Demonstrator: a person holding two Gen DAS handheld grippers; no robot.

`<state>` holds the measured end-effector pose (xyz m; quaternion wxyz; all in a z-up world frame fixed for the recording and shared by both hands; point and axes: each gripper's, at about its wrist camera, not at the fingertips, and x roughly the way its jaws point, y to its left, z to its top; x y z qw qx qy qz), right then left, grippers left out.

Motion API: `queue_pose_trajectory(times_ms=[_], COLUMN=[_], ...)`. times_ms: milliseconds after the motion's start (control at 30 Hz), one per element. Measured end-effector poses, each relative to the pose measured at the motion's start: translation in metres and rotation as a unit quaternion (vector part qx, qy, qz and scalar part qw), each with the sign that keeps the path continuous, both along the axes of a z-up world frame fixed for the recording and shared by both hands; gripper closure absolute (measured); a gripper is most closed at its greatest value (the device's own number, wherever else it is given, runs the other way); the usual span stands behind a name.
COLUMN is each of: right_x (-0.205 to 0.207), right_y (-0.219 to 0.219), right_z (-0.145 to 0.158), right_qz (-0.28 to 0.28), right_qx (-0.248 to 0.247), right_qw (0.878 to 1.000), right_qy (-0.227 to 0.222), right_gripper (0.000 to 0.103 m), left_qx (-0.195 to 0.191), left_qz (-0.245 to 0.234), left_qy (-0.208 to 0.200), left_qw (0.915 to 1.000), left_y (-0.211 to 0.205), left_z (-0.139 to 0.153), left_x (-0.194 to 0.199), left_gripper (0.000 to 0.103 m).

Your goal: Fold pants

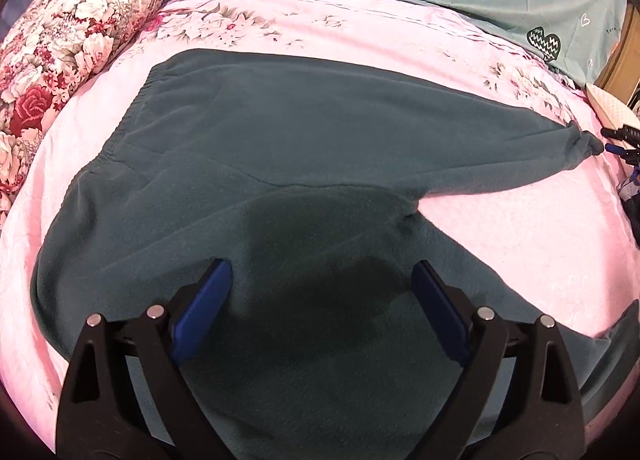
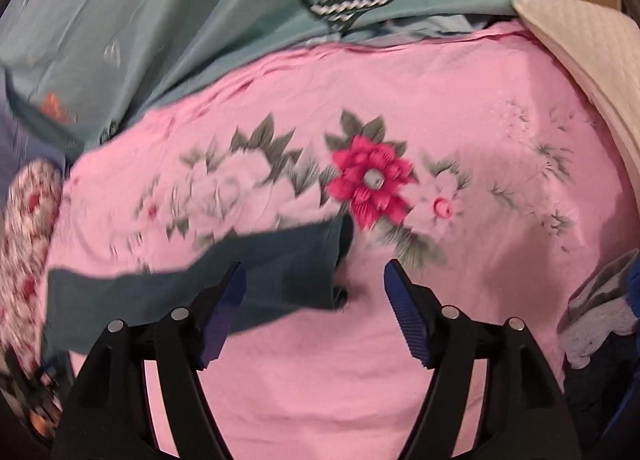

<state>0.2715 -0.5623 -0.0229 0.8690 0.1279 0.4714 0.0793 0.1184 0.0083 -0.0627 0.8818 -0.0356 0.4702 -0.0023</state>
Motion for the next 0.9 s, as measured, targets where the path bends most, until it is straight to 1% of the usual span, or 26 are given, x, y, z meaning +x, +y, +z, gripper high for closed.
queue_pose_trajectory(times_ms=[33, 67, 100, 133, 167, 200, 233, 300, 333, 367, 433, 500, 600, 633, 667, 700, 800, 833, 867, 900], right_x=[0.000, 0.000, 0.002, 0.003, 0.002, -0.001, -0.005, -0.016, -0.023, -0.029, -0.036, -0.042, -0.047, -0.050, -0.053, -0.055, -0.076, -0.088, -0.102, -0.120], right_y=[0.004, 0.009, 0.013, 0.016, 0.018, 0.019, 0.020, 0.013, 0.005, -0.004, -0.019, -0.029, -0.040, -0.039, -0.036, -0.032, -0.008, 0.004, 0.013, 0.024], right_z=[-0.005, -0.010, -0.015, -0.018, -0.016, -0.009, 0.001, 0.027, 0.040, 0.051, 0.060, 0.058, 0.033, 0.024, 0.017, 0.013, 0.012, 0.013, 0.015, 0.016], right_qz=[0.005, 0.009, 0.014, 0.014, 0.011, 0.014, 0.017, 0.019, 0.014, 0.008, -0.009, -0.019, -0.051, -0.059, -0.058, -0.052, -0.025, -0.009, 0.003, 0.022], right_qx=[0.002, 0.004, 0.000, -0.004, -0.005, 0.004, 0.011, 0.036, 0.060, 0.071, 0.073, 0.056, 0.019, 0.004, 0.005, 0.013, 0.009, 0.002, -0.011, -0.025], right_qw=[1.000, 1.000, 1.000, 1.000, 1.000, 1.000, 1.000, 0.999, 0.998, 0.997, 0.997, 0.997, 0.994, 0.993, 0.993, 0.994, 0.996, 0.997, 0.997, 0.997], right_qy=[0.000, -0.001, 0.009, 0.018, 0.020, 0.020, 0.015, 0.002, 0.004, 0.008, 0.027, 0.051, 0.093, 0.101, 0.102, 0.098, 0.083, 0.078, 0.074, 0.071], right_gripper=[0.032, 0.038, 0.068, 0.078, 0.083, 0.090, 0.091, 0.091, 0.091, 0.091, 0.091, 0.091, 0.091, 0.087, 0.085, 0.067, 0.054, 0.050, 0.049, 0.044], left_qx=[0.003, 0.003, 0.003, 0.003, 0.003, 0.002, 0.002, 0.000, 0.000, 0.001, 0.000, -0.001, -0.003, -0.003, -0.003, -0.003, -0.011, -0.019, -0.028, -0.033], left_qz=[0.000, 0.001, 0.001, 0.001, 0.001, 0.001, 0.000, -0.001, -0.001, -0.001, -0.002, -0.003, -0.005, -0.005, -0.006, -0.008, -0.017, -0.025, -0.036, -0.053], left_qy=[0.000, 0.001, 0.002, 0.002, 0.003, 0.004, 0.003, 0.003, 0.003, 0.003, 0.003, 0.003, 0.002, 0.002, 0.002, 0.003, 0.007, 0.009, 0.011, 0.007], left_qw=[1.0000, 1.0000, 1.0000, 1.0000, 1.0000, 1.0000, 1.0000, 1.0000, 1.0000, 1.0000, 1.0000, 1.0000, 1.0000, 1.0000, 1.0000, 1.0000, 0.9998, 0.9995, 0.9989, 0.9980], left_y=[-0.001, -0.001, -0.001, -0.001, -0.001, 0.000, 0.000, 0.001, 0.001, 0.001, 0.001, 0.002, 0.002, 0.002, 0.002, 0.002, 0.001, -0.001, -0.003, -0.009], left_z=[0.000, 0.000, 0.000, 0.000, 0.000, 0.000, 0.001, 0.000, 0.001, 0.001, 0.001, 0.000, 0.000, 0.001, 0.001, 0.001, 0.003, 0.005, 0.007, 0.011], left_x=[0.000, 0.000, -0.001, -0.002, -0.002, -0.003, -0.003, -0.004, -0.004, -0.004, -0.004, -0.004, -0.006, -0.006, -0.006, -0.006, -0.007, -0.008, -0.010, -0.013], left_gripper=[0.009, 0.009, 0.009, 0.009, 0.009, 0.009, 0.009, 0.009, 0.009, 0.009, 0.009, 0.009, 0.009, 0.009, 0.009, 0.009, 0.009, 0.009, 0.009, 0.009])
